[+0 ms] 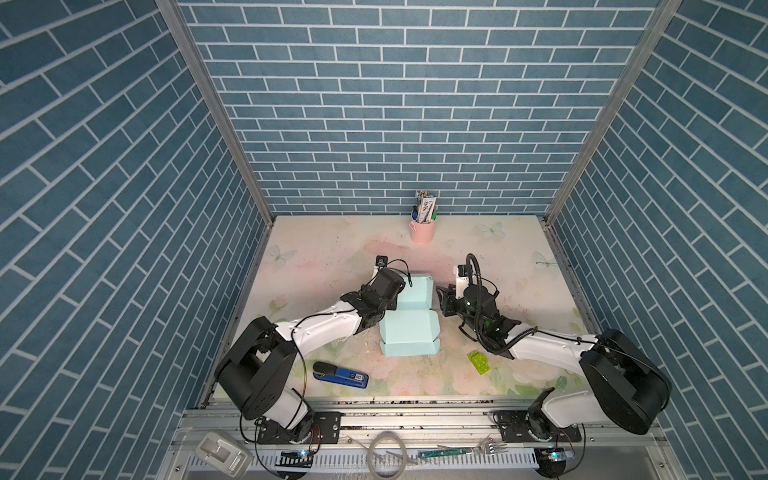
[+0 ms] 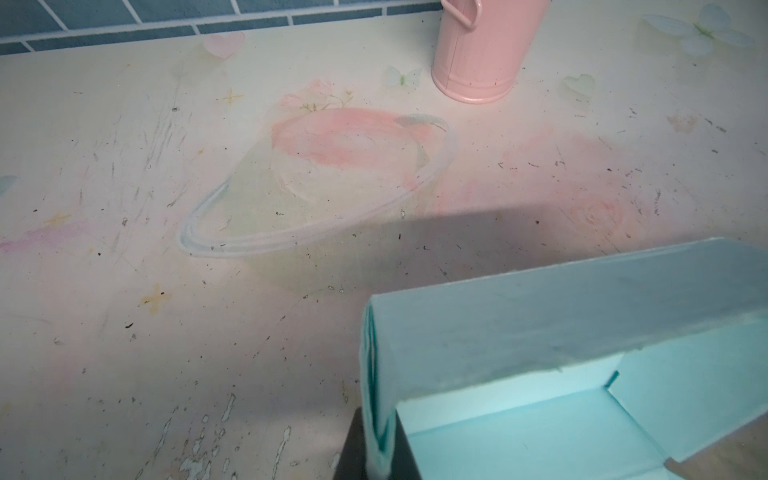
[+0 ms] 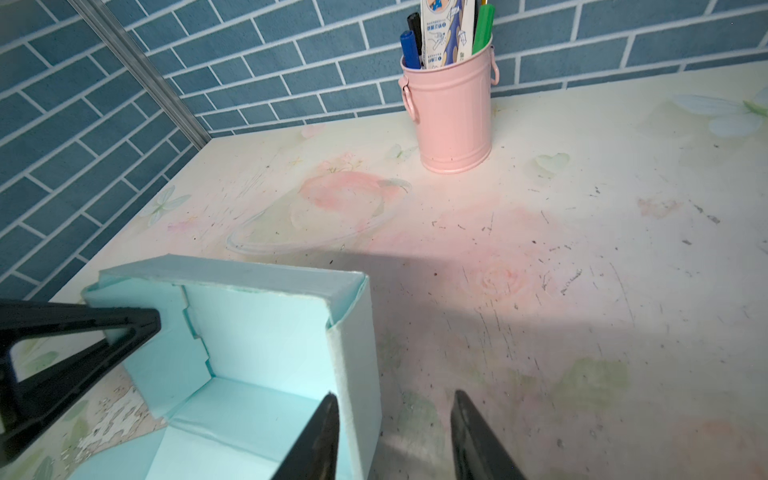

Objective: Fold the paper box

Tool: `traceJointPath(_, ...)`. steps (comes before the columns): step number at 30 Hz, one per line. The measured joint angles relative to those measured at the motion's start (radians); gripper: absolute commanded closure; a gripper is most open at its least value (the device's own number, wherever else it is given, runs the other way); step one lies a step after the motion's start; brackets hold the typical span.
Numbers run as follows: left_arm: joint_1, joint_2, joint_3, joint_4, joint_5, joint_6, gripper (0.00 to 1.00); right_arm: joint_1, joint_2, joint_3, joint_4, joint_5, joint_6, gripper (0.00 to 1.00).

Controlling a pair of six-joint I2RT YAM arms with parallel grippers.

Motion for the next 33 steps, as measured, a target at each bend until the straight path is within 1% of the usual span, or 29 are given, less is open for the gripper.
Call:
traceJointPath(3,0.000,0.035,0.049,-0.049,0.038,-0.002,0.91,-0.011,-0.038,0.017,-0.098,-0.004,0.014,0.57)
traceJointPath(10,0.000,0.109,0.145,-0.158,0.171,-0.009,0.91,-0.066,-0.113,0.075,-0.298,-0.036,0.061,0.58)
traceJointPath(19,0.000,0.229,0.279,-0.283,0.324,0.000,0.91,-0.115,-0.146,0.098,-0.454,-0.098,0.105,0.60)
traceJointPath(27,0.000,0.271,0.362,-0.379,0.372,0.021,0.90,-0.130,-0.116,0.152,-0.520,-0.148,0.114,0.60)
traceJointPath(33,0.000,0.273,0.377,-0.412,0.372,0.021,0.91,-0.132,-0.103,0.169,-0.547,-0.161,0.114,0.61)
